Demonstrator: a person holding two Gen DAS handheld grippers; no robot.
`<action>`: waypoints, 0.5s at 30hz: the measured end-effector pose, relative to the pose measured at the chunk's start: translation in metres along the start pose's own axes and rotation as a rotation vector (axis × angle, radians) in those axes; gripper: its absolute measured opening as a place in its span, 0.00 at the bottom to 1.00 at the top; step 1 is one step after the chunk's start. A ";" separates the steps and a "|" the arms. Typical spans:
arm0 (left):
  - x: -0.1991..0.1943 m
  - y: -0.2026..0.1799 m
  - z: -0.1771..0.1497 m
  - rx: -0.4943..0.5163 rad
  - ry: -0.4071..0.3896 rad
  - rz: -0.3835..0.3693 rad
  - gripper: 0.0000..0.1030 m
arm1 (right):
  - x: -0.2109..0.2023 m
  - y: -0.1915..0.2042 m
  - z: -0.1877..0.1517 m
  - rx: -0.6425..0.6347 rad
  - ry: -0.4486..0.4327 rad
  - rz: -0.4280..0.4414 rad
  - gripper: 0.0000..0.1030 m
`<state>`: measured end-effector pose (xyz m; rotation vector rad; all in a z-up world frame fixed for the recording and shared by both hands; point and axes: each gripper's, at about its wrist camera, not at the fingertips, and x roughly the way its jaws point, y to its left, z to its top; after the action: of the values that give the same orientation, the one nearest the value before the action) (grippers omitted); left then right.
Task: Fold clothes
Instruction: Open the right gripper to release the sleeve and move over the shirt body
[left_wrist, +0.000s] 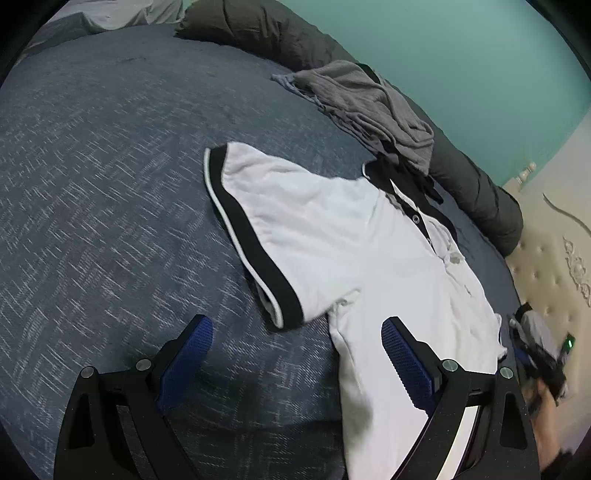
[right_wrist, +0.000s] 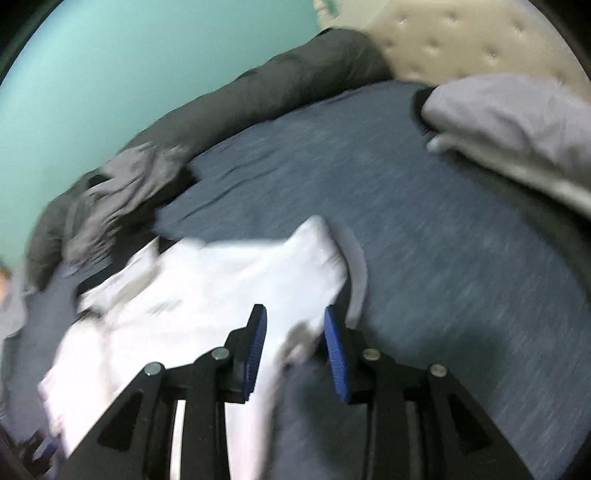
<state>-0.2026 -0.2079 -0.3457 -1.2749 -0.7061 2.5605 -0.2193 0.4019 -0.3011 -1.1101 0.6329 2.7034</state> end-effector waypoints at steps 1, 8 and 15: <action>-0.001 0.002 0.002 -0.008 -0.005 0.002 0.92 | -0.003 0.008 -0.007 0.004 0.005 0.027 0.31; -0.012 0.024 0.022 -0.047 -0.058 0.031 0.92 | -0.020 0.061 -0.055 0.036 0.043 0.219 0.33; -0.012 0.049 0.048 -0.073 -0.097 0.077 0.92 | -0.006 0.096 -0.077 -0.030 0.104 0.346 0.33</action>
<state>-0.2314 -0.2703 -0.3370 -1.2293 -0.7910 2.6977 -0.1947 0.2818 -0.3144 -1.2583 0.8773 2.9623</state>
